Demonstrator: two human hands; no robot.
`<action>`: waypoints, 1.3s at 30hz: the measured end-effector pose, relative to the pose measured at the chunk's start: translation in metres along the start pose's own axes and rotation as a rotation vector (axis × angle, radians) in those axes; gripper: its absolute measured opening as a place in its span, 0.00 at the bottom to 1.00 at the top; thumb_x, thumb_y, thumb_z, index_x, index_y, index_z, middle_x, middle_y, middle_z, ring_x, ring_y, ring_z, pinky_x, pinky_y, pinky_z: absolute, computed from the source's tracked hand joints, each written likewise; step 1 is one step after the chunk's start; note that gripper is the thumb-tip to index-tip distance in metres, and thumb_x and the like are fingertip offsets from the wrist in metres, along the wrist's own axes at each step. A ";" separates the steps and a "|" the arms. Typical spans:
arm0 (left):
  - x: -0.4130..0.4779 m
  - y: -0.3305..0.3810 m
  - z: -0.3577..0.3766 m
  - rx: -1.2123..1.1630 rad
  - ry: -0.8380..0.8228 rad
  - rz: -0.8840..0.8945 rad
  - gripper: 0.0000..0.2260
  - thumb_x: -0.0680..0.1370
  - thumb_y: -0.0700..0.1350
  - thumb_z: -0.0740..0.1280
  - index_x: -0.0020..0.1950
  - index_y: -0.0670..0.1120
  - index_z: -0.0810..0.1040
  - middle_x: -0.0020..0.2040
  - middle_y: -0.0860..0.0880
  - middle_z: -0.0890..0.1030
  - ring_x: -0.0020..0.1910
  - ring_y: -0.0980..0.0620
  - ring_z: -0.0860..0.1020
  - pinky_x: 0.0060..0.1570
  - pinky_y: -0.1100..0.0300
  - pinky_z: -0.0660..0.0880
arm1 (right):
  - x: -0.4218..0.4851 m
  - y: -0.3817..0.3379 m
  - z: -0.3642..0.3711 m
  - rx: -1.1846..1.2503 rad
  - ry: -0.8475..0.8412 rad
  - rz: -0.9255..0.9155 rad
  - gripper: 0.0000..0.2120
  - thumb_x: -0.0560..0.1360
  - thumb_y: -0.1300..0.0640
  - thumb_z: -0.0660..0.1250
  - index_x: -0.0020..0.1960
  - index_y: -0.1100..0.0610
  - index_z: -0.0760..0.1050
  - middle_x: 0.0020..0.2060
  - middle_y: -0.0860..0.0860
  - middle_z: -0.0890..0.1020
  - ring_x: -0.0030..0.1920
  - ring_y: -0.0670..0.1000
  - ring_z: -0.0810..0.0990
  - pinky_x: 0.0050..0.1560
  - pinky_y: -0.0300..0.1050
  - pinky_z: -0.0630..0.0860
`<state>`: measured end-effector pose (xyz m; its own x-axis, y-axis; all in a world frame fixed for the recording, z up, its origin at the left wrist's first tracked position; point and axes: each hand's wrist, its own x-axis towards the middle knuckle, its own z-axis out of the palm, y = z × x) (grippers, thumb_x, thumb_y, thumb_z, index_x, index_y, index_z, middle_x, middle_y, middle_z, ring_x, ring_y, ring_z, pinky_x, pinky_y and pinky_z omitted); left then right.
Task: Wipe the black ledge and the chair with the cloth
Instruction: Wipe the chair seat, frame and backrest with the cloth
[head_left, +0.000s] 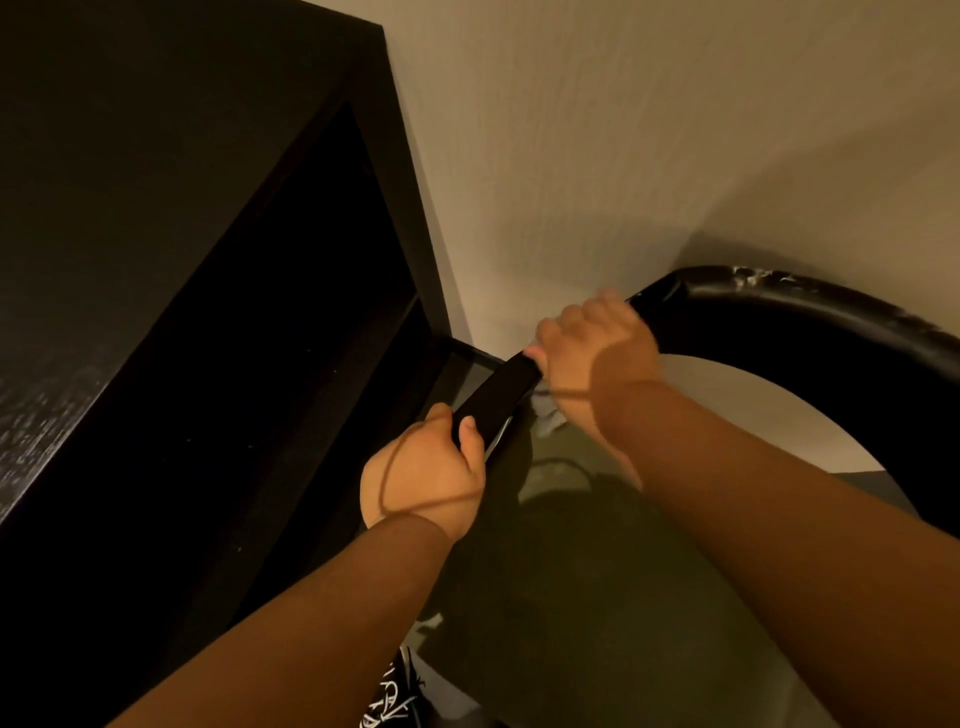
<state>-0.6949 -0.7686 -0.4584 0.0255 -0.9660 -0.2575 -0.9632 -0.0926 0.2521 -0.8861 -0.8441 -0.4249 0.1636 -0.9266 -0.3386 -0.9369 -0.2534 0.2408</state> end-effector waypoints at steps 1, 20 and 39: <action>0.000 0.000 0.001 -0.003 -0.002 0.002 0.18 0.84 0.60 0.47 0.56 0.53 0.72 0.38 0.55 0.74 0.35 0.56 0.74 0.32 0.57 0.66 | -0.002 0.009 -0.006 -0.079 -0.044 0.040 0.23 0.85 0.40 0.49 0.67 0.53 0.73 0.61 0.56 0.79 0.66 0.59 0.74 0.78 0.58 0.50; 0.002 0.002 0.001 -0.011 -0.060 -0.066 0.18 0.84 0.60 0.49 0.59 0.53 0.74 0.42 0.56 0.76 0.37 0.55 0.73 0.35 0.56 0.66 | -0.048 0.036 0.032 0.322 0.595 -0.122 0.16 0.75 0.62 0.64 0.62 0.61 0.79 0.54 0.60 0.82 0.56 0.63 0.80 0.71 0.58 0.69; 0.006 0.001 -0.001 0.040 -0.075 -0.049 0.15 0.82 0.61 0.48 0.51 0.54 0.69 0.37 0.52 0.76 0.35 0.51 0.75 0.34 0.54 0.70 | -0.013 -0.090 0.035 1.717 0.264 1.008 0.21 0.83 0.44 0.62 0.65 0.59 0.69 0.46 0.50 0.76 0.44 0.50 0.76 0.46 0.43 0.70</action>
<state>-0.6959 -0.7747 -0.4590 0.0545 -0.9393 -0.3386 -0.9713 -0.1285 0.2003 -0.8146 -0.7994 -0.4738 -0.6270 -0.5907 -0.5079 0.0573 0.6152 -0.7863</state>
